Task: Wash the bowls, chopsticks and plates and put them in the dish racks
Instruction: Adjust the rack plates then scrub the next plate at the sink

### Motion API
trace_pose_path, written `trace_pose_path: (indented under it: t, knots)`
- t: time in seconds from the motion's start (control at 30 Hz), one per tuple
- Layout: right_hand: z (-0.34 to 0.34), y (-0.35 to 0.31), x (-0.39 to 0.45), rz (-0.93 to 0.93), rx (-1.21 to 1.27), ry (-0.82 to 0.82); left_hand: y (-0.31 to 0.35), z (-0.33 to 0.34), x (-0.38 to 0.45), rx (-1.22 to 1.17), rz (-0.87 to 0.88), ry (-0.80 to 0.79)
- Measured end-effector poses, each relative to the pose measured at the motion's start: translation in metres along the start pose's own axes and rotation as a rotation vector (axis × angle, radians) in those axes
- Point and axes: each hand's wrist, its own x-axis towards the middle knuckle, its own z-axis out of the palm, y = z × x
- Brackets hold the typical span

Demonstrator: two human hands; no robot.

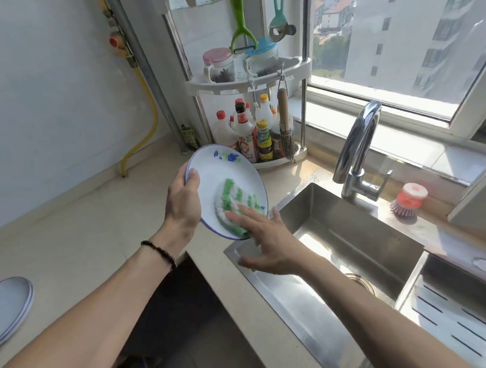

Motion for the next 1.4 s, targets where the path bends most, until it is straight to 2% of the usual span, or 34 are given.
trace_pose_path:
  t: [0.07,0.17,0.27,0.37,0.43,0.5,0.6,0.67,0.73,0.8,0.87,0.93,1.0,1.07,1.13,1.2,1.3,1.4]
  knots:
    - [-0.001,-0.002,0.001,0.070,-0.031,0.012,0.000,0.003,-0.002,0.025,0.025,0.050]
    - [0.010,-0.023,-0.001,-0.017,0.113,-0.026,-0.004,0.002,-0.001,-0.015,-0.016,0.084]
    - [0.001,-0.002,-0.005,-0.007,0.006,-0.017,-0.003,-0.001,-0.001,0.011,-0.028,0.000]
    - [0.001,0.000,-0.006,0.059,-0.041,0.026,-0.003,0.005,-0.004,0.003,-0.020,0.040]
    - [0.007,-0.015,-0.007,-0.022,0.055,0.036,-0.002,0.007,-0.001,-0.084,-0.114,0.055]
    - [0.005,-0.008,-0.009,-0.055,0.039,0.051,-0.003,0.001,0.001,-0.097,-0.247,0.034]
    - [-0.004,0.019,-0.012,-0.028,-0.144,0.140,-0.004,-0.017,0.008,-0.059,-0.463,-0.037]
    - [0.004,0.026,-0.009,-0.112,-0.295,0.227,-0.003,-0.021,0.009,-0.102,-0.525,-0.086]
    - [0.012,0.021,-0.002,-0.126,-0.403,0.296,-0.003,-0.017,0.002,-0.129,-0.470,-0.065]
    - [0.014,0.007,0.011,-0.097,-0.417,0.395,-0.012,-0.003,-0.012,-0.139,-0.344,-0.026]
    - [0.019,-0.015,0.023,-0.072,-0.341,0.500,-0.020,0.015,-0.029,-0.198,-0.269,0.024]
    - [0.023,-0.038,0.026,-0.097,-0.170,0.541,-0.021,0.023,-0.025,-0.198,-0.192,0.180]
    - [0.021,-0.043,0.020,-0.095,-0.032,0.403,-0.019,0.014,-0.011,-0.120,-0.136,0.252]
    - [0.010,-0.027,0.012,-0.041,-0.093,0.174,-0.018,0.000,-0.003,-0.083,-0.114,0.229]
    - [0.002,-0.013,0.009,0.068,-0.186,0.048,-0.013,-0.005,-0.002,0.039,-0.019,0.200]
    - [0.006,-0.019,0.010,0.076,-0.115,0.008,-0.011,-0.002,-0.002,0.110,0.065,0.235]
    - [0.015,-0.032,0.012,-0.024,0.073,-0.023,-0.013,-0.002,0.003,0.025,0.039,0.253]
    - [0.001,-0.012,0.011,0.050,-0.068,-0.040,-0.016,-0.005,0.003,0.050,0.025,0.196]
